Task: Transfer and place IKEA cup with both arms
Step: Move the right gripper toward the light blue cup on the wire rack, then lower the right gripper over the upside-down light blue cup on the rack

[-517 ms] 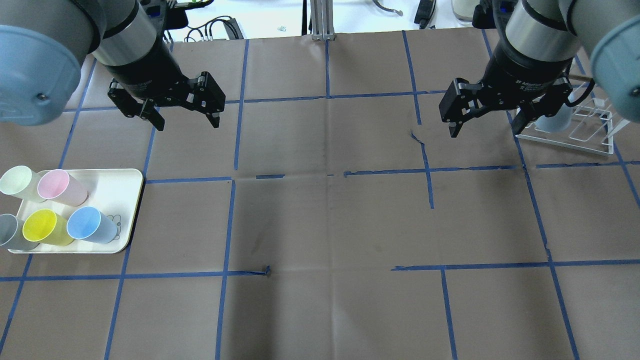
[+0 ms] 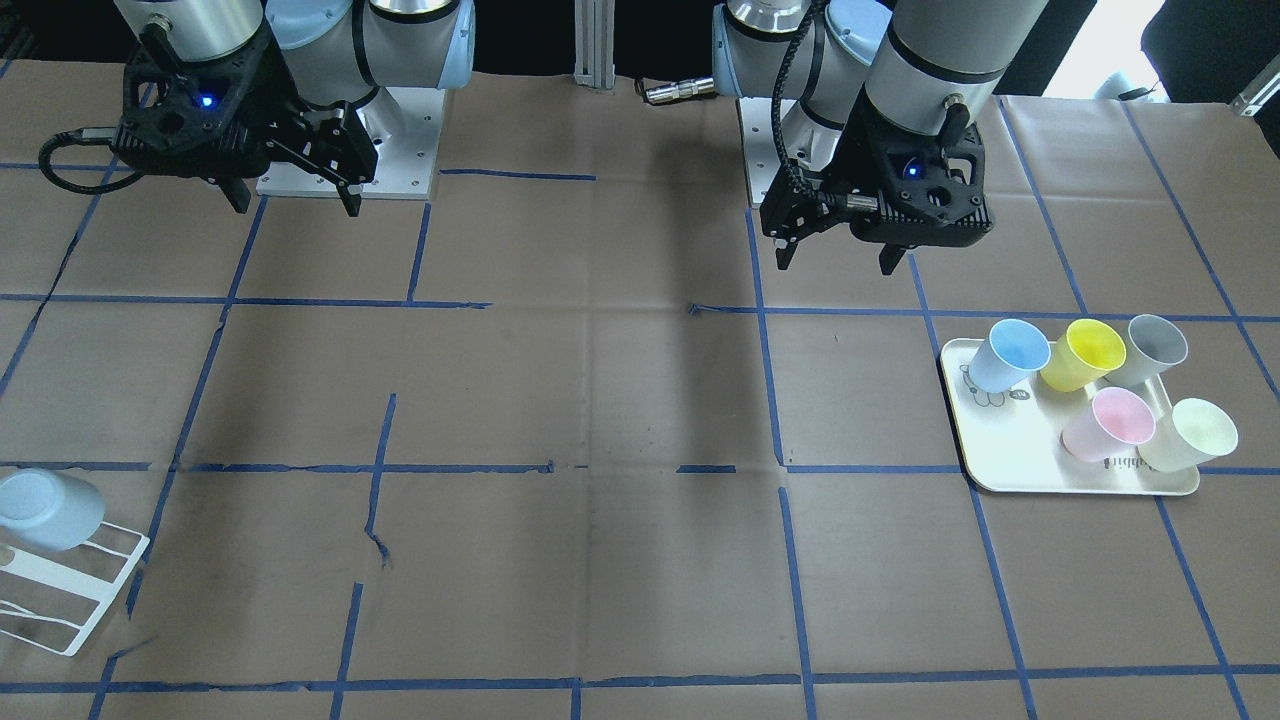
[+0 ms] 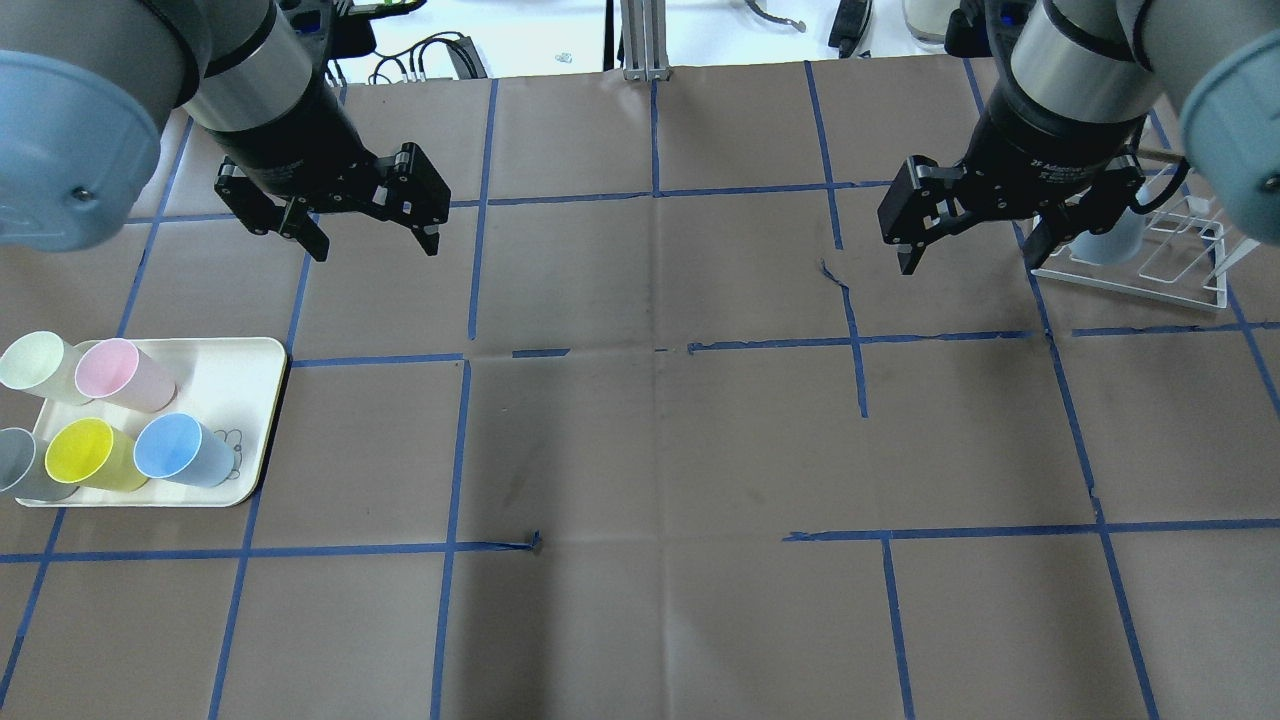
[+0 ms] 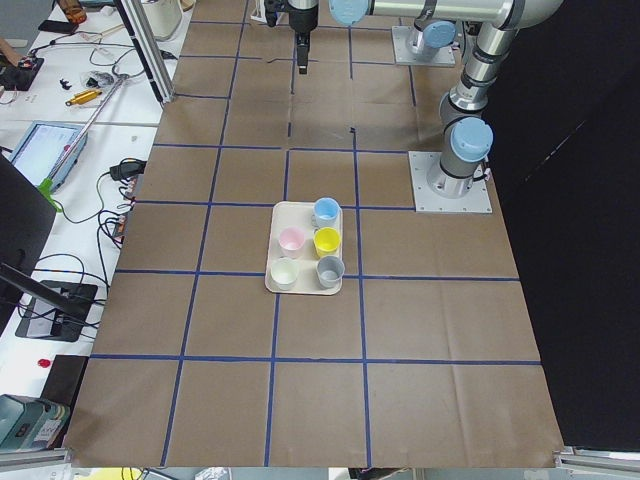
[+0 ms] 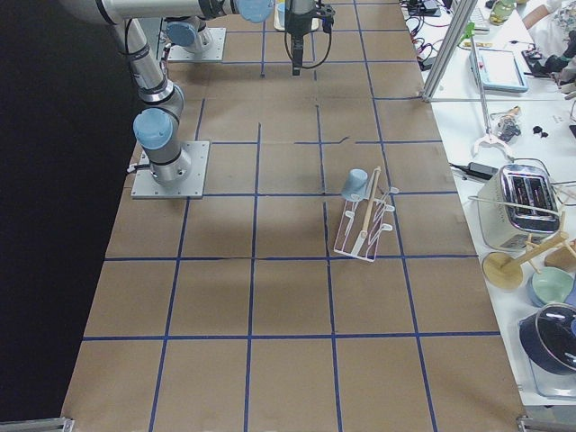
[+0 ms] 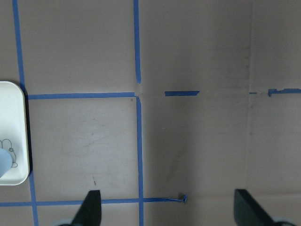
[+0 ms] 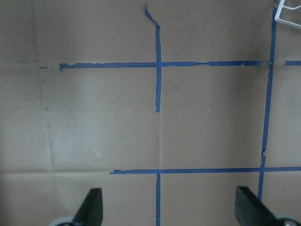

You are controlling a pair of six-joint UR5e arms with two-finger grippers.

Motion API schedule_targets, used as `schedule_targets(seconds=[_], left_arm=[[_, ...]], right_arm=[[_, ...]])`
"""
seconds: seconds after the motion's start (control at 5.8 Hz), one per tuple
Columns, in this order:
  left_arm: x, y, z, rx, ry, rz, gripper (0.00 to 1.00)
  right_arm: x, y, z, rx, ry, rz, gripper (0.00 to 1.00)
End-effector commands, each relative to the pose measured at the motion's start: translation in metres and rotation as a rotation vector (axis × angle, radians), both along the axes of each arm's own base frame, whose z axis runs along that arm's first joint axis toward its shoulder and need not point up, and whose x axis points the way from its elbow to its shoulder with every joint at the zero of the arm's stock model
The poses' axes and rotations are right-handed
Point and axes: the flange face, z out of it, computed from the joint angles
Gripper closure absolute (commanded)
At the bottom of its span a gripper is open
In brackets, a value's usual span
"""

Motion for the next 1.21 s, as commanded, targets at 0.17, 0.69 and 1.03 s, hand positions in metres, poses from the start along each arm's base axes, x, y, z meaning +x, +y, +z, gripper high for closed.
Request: schedule_targets(seconds=[0.17, 0.69, 1.03], left_arm=[[0.000, 0.000, 0.000, 0.000, 0.000, 0.001, 0.02], [0.000, 0.000, -0.001, 0.001, -0.001, 0.000, 0.02], [0.000, -0.001, -0.001, 0.003, 0.000, 0.001, 0.02]], right_arm=[[-0.015, -0.010, 0.004, -0.037, 0.000, -0.011, 0.00], [-0.199, -0.069, -0.014, -0.056, 0.019, 0.065, 0.00], [-0.267, -0.141, -0.027, -0.062, 0.033, 0.151, 0.00]])
